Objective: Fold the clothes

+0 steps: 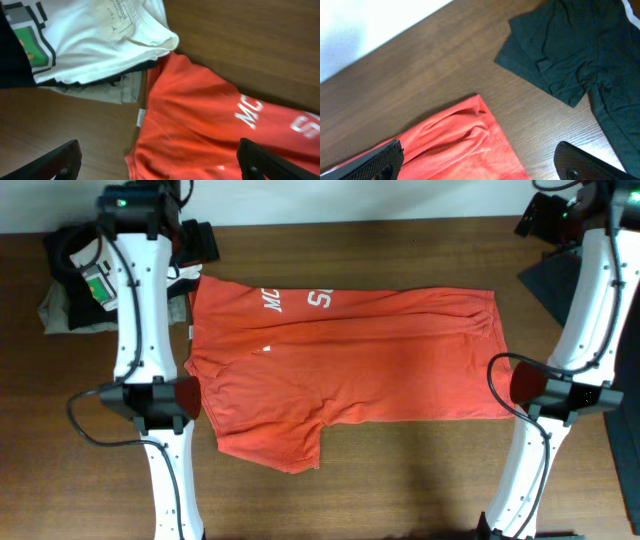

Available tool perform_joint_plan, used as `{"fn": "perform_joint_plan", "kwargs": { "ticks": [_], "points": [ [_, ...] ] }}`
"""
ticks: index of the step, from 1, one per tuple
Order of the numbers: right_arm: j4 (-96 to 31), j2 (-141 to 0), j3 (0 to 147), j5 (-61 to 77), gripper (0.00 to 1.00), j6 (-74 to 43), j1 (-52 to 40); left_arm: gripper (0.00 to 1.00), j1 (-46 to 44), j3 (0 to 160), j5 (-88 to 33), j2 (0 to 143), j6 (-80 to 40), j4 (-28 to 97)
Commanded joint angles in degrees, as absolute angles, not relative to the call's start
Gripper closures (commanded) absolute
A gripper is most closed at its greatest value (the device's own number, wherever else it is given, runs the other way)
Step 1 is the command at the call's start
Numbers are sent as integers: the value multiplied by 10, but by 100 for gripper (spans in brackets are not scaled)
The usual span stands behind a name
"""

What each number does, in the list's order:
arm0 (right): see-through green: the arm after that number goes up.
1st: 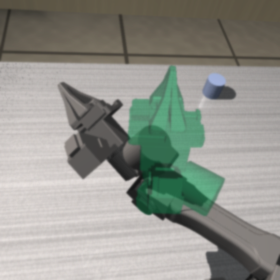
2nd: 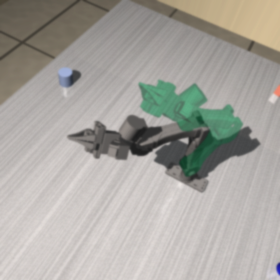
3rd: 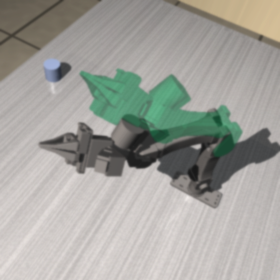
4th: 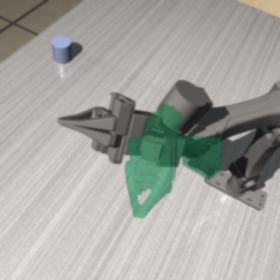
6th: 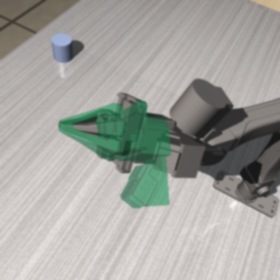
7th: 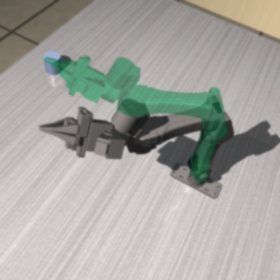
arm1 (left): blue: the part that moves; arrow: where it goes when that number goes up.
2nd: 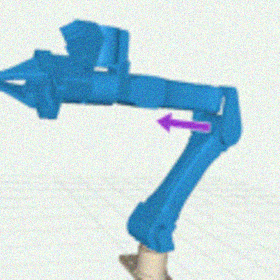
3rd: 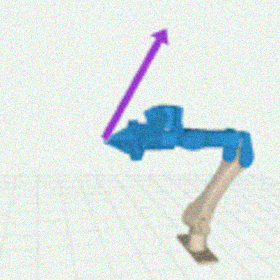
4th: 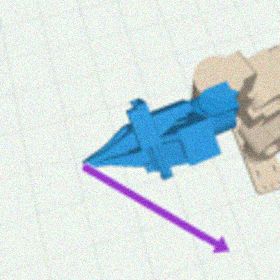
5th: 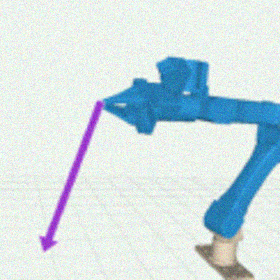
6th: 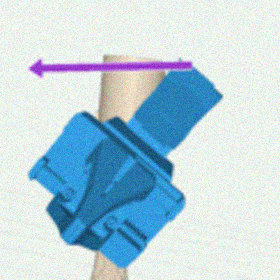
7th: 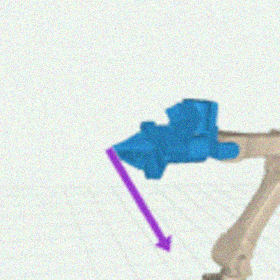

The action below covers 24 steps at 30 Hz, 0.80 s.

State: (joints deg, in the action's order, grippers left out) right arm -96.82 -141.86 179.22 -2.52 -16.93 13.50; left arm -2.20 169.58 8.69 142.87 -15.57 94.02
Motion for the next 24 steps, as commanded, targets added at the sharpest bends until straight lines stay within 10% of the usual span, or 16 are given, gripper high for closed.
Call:
{"fn": "perform_joint_plan", "kwargs": {
  "ticks": [1, 5, 13, 24],
  "points": [
    [-973, -1359, 1800, 43, 0, -166, 128, 1, -22, 1764, 9, 1399, -151, 967],
    [-973, -1213, 1689, 100, 1, -138, 110, 1, -24, 1721, -42, 1294, -125, 967],
    [-926, -994, 1131, 64, 1, -140, 105, 1, -73, 1006, 3, 959, -158, 915],
    [-888, -995, 1030, 14, 1, -140, 105, 6, -91, 556, -80, 955, -173, 585]
  ]
}}
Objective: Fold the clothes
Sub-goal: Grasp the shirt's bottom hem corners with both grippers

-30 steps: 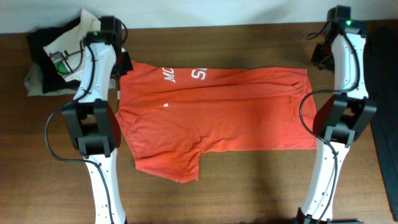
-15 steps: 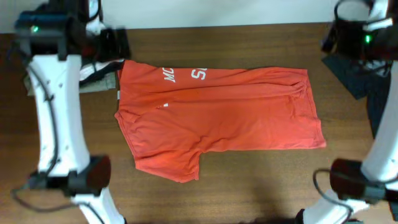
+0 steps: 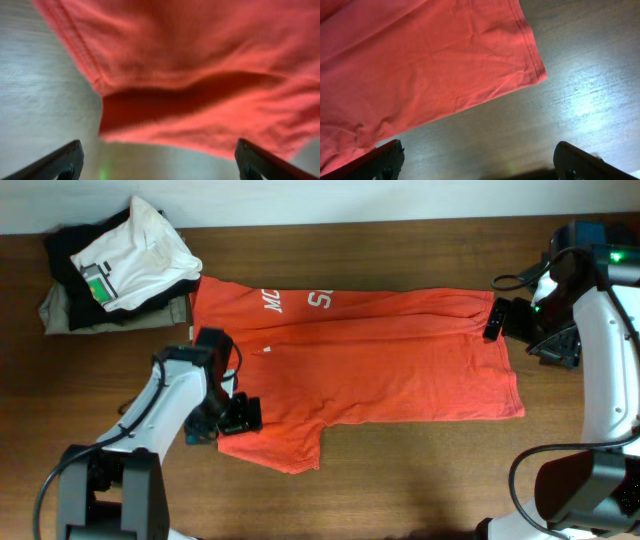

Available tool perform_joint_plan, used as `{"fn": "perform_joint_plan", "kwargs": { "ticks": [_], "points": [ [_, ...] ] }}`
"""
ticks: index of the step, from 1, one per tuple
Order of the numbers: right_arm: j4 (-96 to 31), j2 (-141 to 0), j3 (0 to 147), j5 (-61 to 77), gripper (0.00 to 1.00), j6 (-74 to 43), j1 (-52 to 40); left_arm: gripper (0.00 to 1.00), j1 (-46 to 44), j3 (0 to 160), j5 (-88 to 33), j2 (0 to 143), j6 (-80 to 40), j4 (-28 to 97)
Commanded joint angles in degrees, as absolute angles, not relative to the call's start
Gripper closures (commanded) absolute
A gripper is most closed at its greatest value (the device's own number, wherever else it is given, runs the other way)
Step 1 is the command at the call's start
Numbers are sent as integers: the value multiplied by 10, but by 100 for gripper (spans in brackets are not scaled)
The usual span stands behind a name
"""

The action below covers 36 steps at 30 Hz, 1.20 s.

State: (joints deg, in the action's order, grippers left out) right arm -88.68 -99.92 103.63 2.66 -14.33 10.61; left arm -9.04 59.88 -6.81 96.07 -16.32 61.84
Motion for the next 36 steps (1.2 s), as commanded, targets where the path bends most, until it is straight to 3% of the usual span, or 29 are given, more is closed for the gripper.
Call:
{"fn": "perform_joint_plan", "kwargs": {
  "ticks": [1, 2, 3, 9, 10, 12, 13, 16, 19, 20, 23, 27, 29, 32, 36],
  "points": [
    [-888, -995, 1025, 14, 1, -140, 105, 10, -91, 544, -80, 955, -173, 570],
    [-889, -995, 1016, 14, 1, -140, 105, 11, -91, 535, -80, 957, -173, 561],
    [-886, -995, 1004, 14, 1, -140, 105, 21, -91, 526, -80, 958, -173, 560],
    [-850, -995, 977, 14, 1, -171, 105, 42, -91, 505, -79, 958, -173, 529],
    [-844, -994, 977, 11, 1, -182, 106, 54, -91, 504, -79, 959, -173, 525],
    [-851, -988, 976, -27, 1, -219, 106, 96, -91, 504, -79, 959, -173, 519],
    [-858, -976, 974, -39, 1, -222, 106, 99, -91, 504, -79, 959, -173, 519],
    [-850, -901, 894, -54, 1, -226, 106, 99, -91, 504, -77, 959, -173, 519],
    [-729, -834, 673, -36, 1, -260, 129, 99, -91, 504, -77, 959, -185, 537],
    [-667, -835, 615, 12, 1, -257, 183, 99, -89, 504, -77, 959, -184, 553],
    [-618, -836, 592, 48, 1, -227, 293, 99, -88, 504, -77, 959, -184, 553],
    [-567, -849, 590, 41, 2, -230, 314, 99, -88, 504, -78, 959, -184, 549],
    [-554, -877, 589, 47, 17, -230, 303, 99, -88, 504, -78, 959, -184, 549],
    [-541, -934, 589, 48, 20, -230, 295, 99, -88, 504, -78, 959, -185, 559],
    [-503, -989, 588, 71, 33, -230, 295, 99, -88, 504, -80, 959, -185, 561]
  ]
}}
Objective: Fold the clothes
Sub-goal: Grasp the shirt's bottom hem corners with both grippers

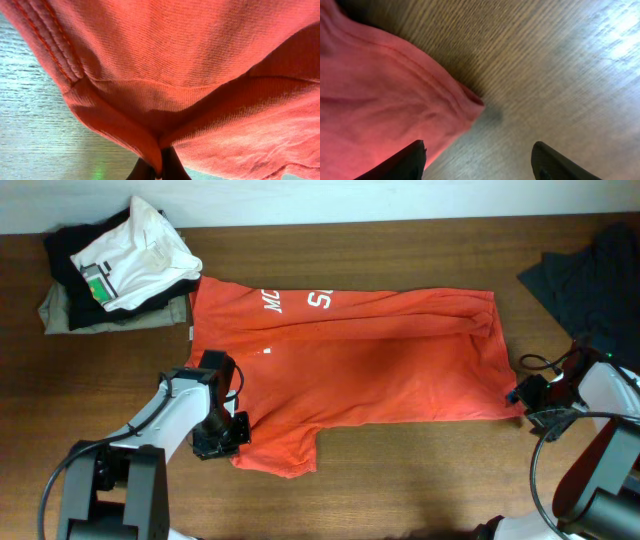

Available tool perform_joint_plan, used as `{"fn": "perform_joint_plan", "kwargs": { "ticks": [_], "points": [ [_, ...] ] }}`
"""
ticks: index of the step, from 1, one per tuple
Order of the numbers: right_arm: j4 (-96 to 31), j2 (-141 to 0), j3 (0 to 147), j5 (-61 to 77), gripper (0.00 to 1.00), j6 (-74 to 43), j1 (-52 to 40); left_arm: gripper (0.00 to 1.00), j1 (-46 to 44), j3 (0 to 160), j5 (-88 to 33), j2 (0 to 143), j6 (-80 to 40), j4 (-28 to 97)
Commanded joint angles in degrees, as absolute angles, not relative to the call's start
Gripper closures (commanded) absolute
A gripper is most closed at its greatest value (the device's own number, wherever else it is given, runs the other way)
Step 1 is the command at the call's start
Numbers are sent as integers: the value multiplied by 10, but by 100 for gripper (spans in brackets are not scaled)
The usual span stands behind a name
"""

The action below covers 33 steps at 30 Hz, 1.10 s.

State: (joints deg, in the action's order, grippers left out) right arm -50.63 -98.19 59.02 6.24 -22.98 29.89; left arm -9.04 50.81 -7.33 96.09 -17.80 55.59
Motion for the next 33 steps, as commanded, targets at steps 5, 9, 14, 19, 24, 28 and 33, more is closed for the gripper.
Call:
{"fn": "perform_joint_plan", "kwargs": {
  "ticks": [5, 9, 14, 19, 24, 28, 33],
  "points": [
    [-434, -992, 541, 71, 62, -230, 295, 99, -88, 504, -80, 959, -184, 561],
    [-413, -992, 520, 71, 68, -230, 295, 99, -88, 504, -79, 959, -184, 560],
    [-397, -992, 524, 71, 95, -245, 296, 99, -88, 505, -79, 959, -184, 561],
    [-394, -992, 524, 74, 40, -245, 296, 99, -88, 505, -77, 959, -184, 560],
    [-376, -992, 524, 73, 6, -245, 296, 99, -88, 505, -77, 959, -184, 550],
    [-381, -1027, 523, 73, 26, -245, 296, 99, -88, 505, -77, 959, -184, 550],
    [-395, -1045, 523, 69, 76, -245, 296, 99, -88, 505, -77, 959, -184, 551]
  ]
}}
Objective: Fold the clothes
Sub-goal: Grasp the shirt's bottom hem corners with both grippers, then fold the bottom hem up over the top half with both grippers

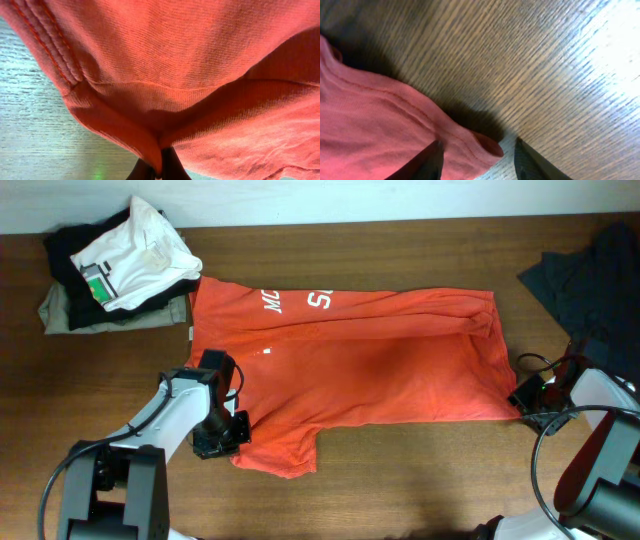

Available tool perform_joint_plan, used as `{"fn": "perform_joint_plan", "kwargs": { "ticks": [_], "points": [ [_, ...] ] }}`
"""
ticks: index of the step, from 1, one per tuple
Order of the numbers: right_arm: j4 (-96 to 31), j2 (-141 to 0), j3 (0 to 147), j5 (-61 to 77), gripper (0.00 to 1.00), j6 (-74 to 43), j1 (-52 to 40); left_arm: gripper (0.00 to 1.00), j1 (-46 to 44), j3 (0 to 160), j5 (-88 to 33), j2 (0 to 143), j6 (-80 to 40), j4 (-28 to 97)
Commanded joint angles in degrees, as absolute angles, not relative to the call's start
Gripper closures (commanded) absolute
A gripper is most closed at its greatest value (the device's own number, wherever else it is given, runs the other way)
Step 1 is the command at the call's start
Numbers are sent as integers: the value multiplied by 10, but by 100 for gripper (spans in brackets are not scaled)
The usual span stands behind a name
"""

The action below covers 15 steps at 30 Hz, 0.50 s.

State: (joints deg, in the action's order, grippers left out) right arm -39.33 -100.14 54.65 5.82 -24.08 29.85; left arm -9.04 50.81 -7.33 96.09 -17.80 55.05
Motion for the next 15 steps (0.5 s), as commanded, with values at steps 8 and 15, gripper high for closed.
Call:
{"fn": "perform_joint_plan", "kwargs": {
  "ticks": [8, 15],
  "points": [
    [-488, -969, 575, 73, 96, -245, 296, 99, -88, 561, -77, 854, -184, 629],
    [-420, -851, 575, 148, 96, -245, 296, 99, -87, 561, -15, 743, -184, 490]
  ]
}}
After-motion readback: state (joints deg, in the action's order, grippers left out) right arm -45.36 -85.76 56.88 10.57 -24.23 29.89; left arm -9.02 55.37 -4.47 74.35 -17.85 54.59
